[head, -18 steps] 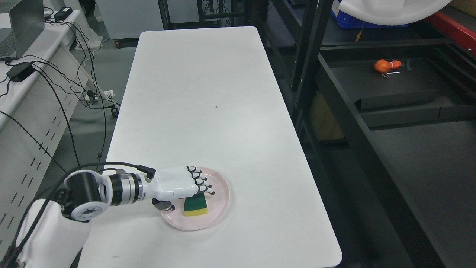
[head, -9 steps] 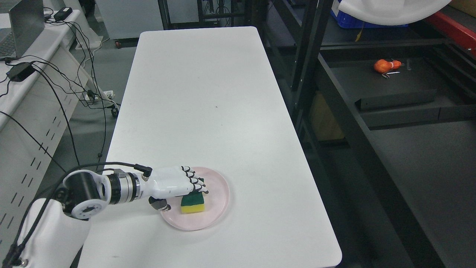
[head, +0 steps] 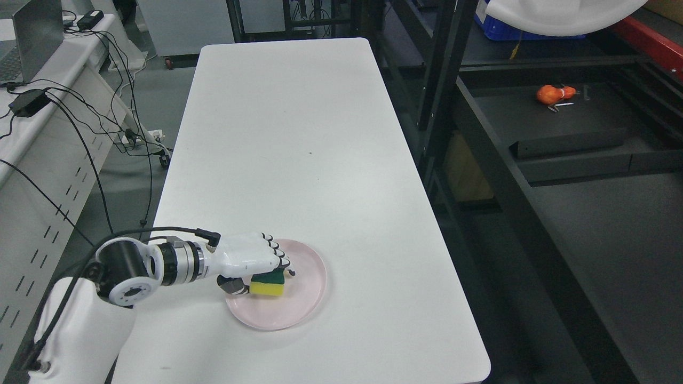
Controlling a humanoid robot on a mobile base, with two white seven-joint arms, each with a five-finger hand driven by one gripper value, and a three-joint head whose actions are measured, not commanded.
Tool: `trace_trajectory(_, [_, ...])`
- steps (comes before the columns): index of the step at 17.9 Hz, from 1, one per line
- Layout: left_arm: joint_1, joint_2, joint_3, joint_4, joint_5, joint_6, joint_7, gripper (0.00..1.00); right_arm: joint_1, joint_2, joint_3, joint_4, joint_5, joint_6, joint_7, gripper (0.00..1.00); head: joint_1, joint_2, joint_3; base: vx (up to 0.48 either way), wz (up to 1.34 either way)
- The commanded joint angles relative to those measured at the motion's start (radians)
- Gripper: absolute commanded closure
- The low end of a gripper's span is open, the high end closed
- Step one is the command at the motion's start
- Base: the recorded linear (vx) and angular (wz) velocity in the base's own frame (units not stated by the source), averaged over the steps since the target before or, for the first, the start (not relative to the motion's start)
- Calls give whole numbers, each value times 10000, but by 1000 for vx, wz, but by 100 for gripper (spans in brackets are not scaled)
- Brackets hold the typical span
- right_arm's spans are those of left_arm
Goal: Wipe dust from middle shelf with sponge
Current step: 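Lower the left hand and close its fingers around the sponge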
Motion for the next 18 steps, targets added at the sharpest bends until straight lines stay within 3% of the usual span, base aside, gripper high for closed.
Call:
trace_trajectory(1, [-110, -568, 393, 576, 26, -6, -2, 37, 6, -175, 0, -174, 0, 722, 7, 0, 0, 0, 0, 0, 0])
trace_trajectory(8, [-95, -584, 624, 837, 133, -6, -2, 54, -9, -175, 0, -174, 0, 722, 7, 0, 0, 0, 0, 0, 0])
trace_trajectory(12, [-141, -691, 1068, 837, 697, -6, -63, 75, -9, -175, 0, -174, 0, 722, 7, 0, 0, 0, 0, 0, 0])
trace_trajectory(18, [-584, -661, 1560, 792, 1801, -6, -812, 97, -9, -175, 0, -174, 0, 722, 7, 0, 0, 0, 0, 0, 0])
